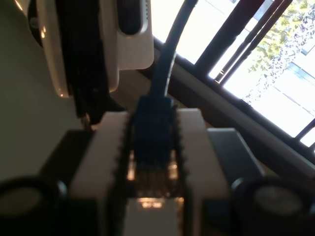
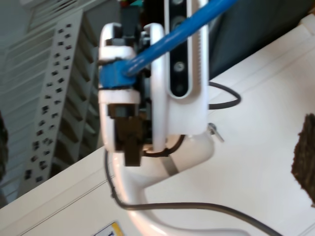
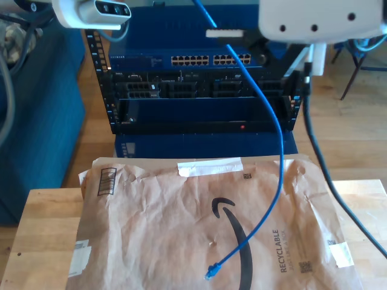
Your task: Grab the cable and plug it in
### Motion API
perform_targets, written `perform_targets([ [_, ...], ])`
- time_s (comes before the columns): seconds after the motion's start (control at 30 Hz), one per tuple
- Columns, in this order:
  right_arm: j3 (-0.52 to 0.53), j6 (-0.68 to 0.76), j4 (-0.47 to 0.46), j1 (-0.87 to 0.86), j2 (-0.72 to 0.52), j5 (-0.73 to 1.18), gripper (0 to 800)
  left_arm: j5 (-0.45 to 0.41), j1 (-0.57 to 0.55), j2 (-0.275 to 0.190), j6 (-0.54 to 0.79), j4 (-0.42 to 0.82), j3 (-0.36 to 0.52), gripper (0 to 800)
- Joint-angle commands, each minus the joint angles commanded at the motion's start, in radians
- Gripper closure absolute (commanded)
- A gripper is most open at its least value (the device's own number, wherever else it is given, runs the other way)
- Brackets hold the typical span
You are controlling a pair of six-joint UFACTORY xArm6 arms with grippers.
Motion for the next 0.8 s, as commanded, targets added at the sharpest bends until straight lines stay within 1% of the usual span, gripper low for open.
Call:
perform_targets([
  [0.17,0.035,-0.002,0.000,0.060,0.005,-0.084,4,0.017,0.000,0.000,0.000,-0.002,0.008,772],
  [0.37,0.035,-0.003,-0.002,0.095,0.043,-0.120,8,0.043,-0.002,0.002,0.000,-0.014,0.009,771],
  [0.43,0.034,-0.005,-0.002,0.115,0.051,-0.137,32,0.057,0.000,0.002,0.000,-0.035,0.012,770],
  [0.5,0.034,-0.015,-0.002,0.120,0.057,-0.146,62,0.069,-0.002,0.002,0.000,-0.037,0.017,770],
  [0.6,0.035,-0.017,0.000,0.126,0.057,-0.169,172,0.083,-0.003,0.002,0.002,-0.035,0.017,770],
  [0.63,0.035,-0.017,0.000,0.133,0.057,-0.183,189,0.083,-0.005,0.002,0.002,-0.035,0.018,770],
  [0.67,0.037,-0.017,0.000,0.143,0.057,-0.198,250,0.083,-0.005,0.002,0.002,-0.035,0.020,770],
  [0.7,0.041,-0.015,0.002,0.147,0.057,-0.216,291,0.083,-0.005,0.002,0.002,-0.035,0.020,770],
  [0.77,0.046,-0.011,0.002,0.150,0.057,-0.233,333,0.083,-0.005,0.002,0.002,-0.035,0.020,769],
  [0.8,0.046,-0.011,0.002,0.150,0.057,-0.233,336,0.083,-0.005,0.002,0.002,-0.035,0.020,769],
])
